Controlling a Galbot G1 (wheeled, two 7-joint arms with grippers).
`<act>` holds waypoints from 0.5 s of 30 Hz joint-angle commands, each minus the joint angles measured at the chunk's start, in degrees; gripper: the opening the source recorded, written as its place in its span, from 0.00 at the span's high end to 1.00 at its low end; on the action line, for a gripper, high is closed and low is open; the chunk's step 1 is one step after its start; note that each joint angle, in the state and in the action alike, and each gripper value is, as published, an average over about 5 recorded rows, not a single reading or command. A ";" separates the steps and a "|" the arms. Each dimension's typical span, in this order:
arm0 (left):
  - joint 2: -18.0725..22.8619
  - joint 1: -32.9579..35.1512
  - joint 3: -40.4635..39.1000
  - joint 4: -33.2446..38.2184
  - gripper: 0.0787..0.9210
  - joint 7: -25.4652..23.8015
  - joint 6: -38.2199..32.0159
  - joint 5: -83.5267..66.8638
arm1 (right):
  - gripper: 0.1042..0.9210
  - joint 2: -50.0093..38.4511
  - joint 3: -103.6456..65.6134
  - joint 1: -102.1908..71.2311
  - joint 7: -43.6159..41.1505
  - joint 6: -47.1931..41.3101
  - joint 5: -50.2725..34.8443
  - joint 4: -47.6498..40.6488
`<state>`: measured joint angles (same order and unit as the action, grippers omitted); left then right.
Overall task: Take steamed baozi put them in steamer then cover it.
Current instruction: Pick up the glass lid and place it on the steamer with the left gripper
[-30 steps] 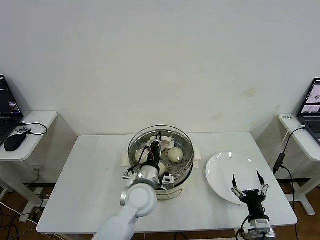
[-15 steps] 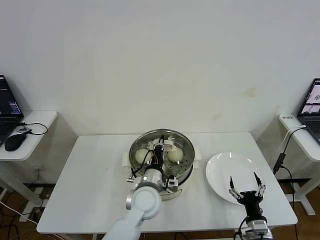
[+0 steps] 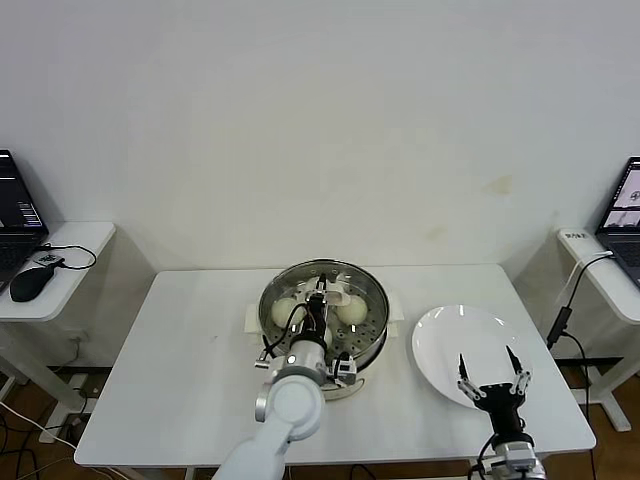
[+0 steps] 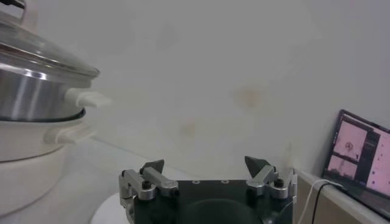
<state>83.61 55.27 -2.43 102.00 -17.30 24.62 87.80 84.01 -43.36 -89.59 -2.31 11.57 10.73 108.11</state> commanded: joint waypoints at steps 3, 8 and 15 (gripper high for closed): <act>0.84 0.32 0.18 -0.30 0.94 0.24 -0.24 0.30 | 0.12 -0.06 0.30 0.02 -0.10 -0.10 -0.03 0.01; 0.75 0.71 0.10 1.06 0.92 0.35 -0.38 -0.31 | 0.12 0.08 0.53 -0.01 -0.16 -0.25 0.14 0.09; -1.28 3.50 -0.11 6.18 0.69 0.17 -0.40 -1.93 | 0.12 0.30 0.87 -0.28 -0.23 -0.30 0.44 0.25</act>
<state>83.62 56.70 -2.65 103.69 -17.10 24.25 86.86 84.28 -42.62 -89.77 -2.52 11.33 11.08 108.20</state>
